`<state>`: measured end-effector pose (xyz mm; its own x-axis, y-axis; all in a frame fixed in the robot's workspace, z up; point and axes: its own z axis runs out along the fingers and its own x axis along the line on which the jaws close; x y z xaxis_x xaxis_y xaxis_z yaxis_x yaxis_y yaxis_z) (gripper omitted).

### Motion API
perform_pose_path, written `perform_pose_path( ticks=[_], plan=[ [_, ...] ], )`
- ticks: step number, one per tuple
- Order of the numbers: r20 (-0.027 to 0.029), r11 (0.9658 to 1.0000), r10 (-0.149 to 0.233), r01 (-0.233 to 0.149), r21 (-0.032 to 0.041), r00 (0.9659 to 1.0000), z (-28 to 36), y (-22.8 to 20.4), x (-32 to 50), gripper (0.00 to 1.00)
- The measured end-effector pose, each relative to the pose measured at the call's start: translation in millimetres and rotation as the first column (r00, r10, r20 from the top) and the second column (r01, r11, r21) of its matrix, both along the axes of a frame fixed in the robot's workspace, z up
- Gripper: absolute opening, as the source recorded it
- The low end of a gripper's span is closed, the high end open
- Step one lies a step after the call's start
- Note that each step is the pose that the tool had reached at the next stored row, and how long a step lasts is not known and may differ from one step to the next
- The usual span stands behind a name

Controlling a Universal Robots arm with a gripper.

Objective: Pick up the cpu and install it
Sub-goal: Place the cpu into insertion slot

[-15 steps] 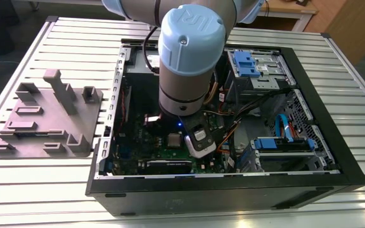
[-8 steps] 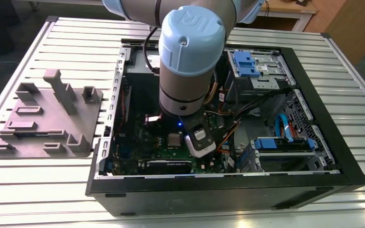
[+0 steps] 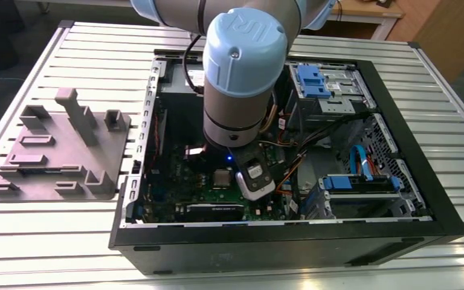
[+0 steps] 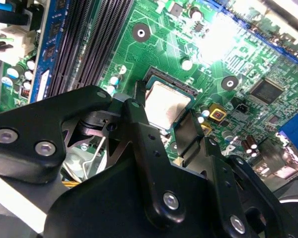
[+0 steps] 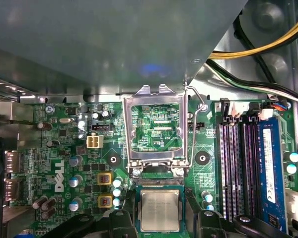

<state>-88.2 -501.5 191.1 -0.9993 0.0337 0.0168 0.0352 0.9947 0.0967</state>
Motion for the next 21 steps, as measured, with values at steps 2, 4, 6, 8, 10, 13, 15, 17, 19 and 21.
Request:
perform_pose_path(
  ticks=[2,4,6,8,10,13,15,17,19,21],
  plan=[
    [0.0000,1.0000,0.000,0.000,0.0001,1.0000,0.0,0.0,0.1,0.47],
    [0.0000,1.0000,0.000,0.000,0.0001,1.0000,0.0,0.0,0.2,0.47],
    [0.0001,1.0000,0.000,0.000,0.0001,1.0000,0.0,0.0,0.3,0.47],
    [0.0000,1.0000,0.000,0.000,0.0000,1.0000,0.0,0.0,0.3,0.47],
    [0.0000,1.0000,0.000,0.000,0.0000,1.0000,0.0,0.0,0.3,0.47],
    [0.0000,1.0000,0.000,0.000,0.0001,1.0000,0.0,0.0,0.4,0.55],
    [0.0000,1.0000,0.000,0.000,0.0001,1.0000,0.0,0.0,0.5,0.55],
    [0.0000,1.0000,0.000,0.000,0.0000,1.0000,0.0,0.0,0.5,0.55],
    [0.0000,1.0000,0.000,0.000,0.0000,1.0000,0.0,0.0,0.6,0.55],
    [0.0001,1.0000,-0.004,0.004,-0.0001,1.0000,-0.1,0.0,0.6,0.55]
  ],
)
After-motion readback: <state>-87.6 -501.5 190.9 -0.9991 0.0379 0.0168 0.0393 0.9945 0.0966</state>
